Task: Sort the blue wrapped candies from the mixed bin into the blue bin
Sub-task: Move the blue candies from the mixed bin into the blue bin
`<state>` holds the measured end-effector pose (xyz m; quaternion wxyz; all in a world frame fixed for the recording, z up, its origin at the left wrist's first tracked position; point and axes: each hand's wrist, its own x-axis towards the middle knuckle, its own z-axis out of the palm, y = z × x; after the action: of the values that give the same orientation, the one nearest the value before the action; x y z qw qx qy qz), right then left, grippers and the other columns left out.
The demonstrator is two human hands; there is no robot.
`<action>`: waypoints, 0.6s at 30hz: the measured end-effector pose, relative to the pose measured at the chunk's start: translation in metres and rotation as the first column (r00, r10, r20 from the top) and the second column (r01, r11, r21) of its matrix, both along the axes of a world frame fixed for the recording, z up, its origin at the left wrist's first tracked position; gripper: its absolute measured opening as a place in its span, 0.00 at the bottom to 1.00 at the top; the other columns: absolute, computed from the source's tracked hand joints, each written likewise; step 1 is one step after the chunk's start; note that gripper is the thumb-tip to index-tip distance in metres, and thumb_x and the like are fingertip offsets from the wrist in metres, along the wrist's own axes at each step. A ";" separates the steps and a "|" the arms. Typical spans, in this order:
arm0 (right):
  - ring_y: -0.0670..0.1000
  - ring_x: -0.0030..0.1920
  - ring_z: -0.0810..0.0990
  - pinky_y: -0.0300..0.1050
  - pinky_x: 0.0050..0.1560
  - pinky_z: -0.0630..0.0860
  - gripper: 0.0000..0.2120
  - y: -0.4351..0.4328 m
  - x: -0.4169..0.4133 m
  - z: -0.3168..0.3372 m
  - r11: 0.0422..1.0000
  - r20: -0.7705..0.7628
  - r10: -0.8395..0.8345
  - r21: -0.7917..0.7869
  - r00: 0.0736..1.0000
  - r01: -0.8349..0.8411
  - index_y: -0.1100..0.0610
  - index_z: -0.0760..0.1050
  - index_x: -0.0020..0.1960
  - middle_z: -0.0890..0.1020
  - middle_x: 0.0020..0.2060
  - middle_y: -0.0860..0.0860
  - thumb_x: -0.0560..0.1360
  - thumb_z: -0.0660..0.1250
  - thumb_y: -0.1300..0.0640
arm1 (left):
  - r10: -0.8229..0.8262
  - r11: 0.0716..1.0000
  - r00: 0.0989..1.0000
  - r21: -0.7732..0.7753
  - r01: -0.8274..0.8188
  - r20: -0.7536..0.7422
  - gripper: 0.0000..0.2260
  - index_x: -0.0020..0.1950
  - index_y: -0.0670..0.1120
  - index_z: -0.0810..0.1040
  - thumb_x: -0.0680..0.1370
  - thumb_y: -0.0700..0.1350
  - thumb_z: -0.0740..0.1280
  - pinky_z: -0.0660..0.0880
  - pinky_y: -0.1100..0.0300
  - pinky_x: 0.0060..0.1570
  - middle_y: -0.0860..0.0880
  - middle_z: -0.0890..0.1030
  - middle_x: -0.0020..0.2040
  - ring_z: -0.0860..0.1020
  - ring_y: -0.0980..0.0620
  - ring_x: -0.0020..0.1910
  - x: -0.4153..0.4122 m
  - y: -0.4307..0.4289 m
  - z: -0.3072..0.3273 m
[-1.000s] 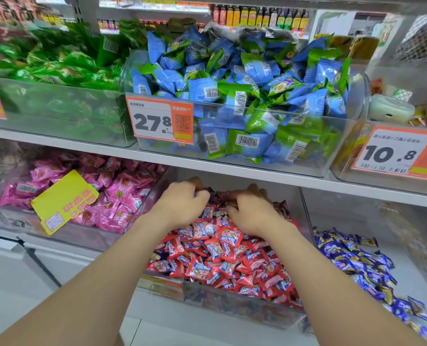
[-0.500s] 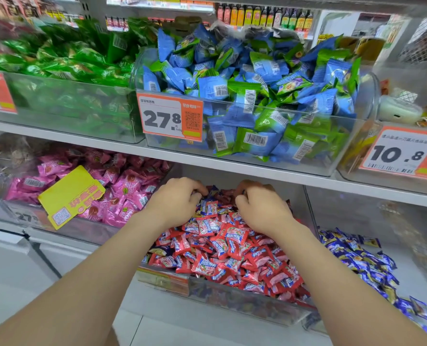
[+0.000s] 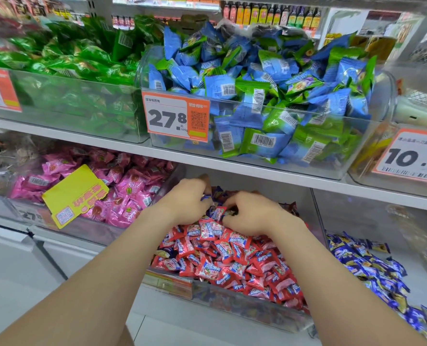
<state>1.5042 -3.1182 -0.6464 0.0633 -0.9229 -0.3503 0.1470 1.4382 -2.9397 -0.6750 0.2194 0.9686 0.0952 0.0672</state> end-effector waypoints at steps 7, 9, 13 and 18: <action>0.55 0.44 0.82 0.51 0.47 0.81 0.17 -0.002 0.004 -0.004 0.993 0.018 -0.042 0.110 0.999 0.040 0.54 0.79 0.46 0.84 0.41 0.50 0.78 0.62 0.42 | 0.079 0.991 0.988 -0.118 -0.063 0.133 0.12 0.38 0.45 0.77 0.79 0.47 0.62 0.73 0.53 0.35 0.45 0.80 0.33 0.73 0.46 0.31 -0.028 -0.002 0.020; 0.56 0.42 0.80 0.49 0.41 0.74 0.17 -0.005 0.001 -0.002 0.988 0.044 -0.082 0.135 0.996 0.075 0.55 0.75 0.43 0.80 0.39 0.53 0.80 0.58 0.43 | 0.046 0.996 0.995 -0.085 -0.038 0.094 0.11 0.40 0.48 0.80 0.81 0.48 0.63 0.76 0.53 0.39 0.48 0.82 0.37 0.77 0.50 0.34 -0.032 0.002 0.018; 0.61 0.43 0.78 0.50 0.42 0.73 0.16 -0.014 0.000 -0.001 0.983 0.213 -0.110 0.166 0.971 0.075 0.55 0.73 0.46 0.76 0.39 0.53 0.85 0.54 0.47 | -0.104 0.993 0.984 0.032 0.109 -0.142 0.14 0.65 0.55 0.83 0.82 0.57 0.69 0.76 0.57 0.55 0.56 0.83 0.62 0.80 0.56 0.49 -0.040 0.005 0.016; 0.64 0.45 0.79 0.54 0.45 0.78 0.14 -0.011 -0.002 -0.004 0.967 0.204 -0.095 0.251 0.974 0.042 0.54 0.74 0.47 0.78 0.40 0.55 0.87 0.60 0.48 | -0.083 0.992 0.988 0.084 0.094 -0.131 0.08 0.55 0.51 0.84 0.79 0.52 0.74 0.71 0.59 0.45 0.55 0.80 0.52 0.74 0.54 0.42 -0.041 0.004 0.016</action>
<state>1.5018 -3.1288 -0.6508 0.1436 -0.9301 -0.3382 -0.0002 1.3968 -2.9356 -0.6586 0.1720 0.9831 0.0629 -0.0002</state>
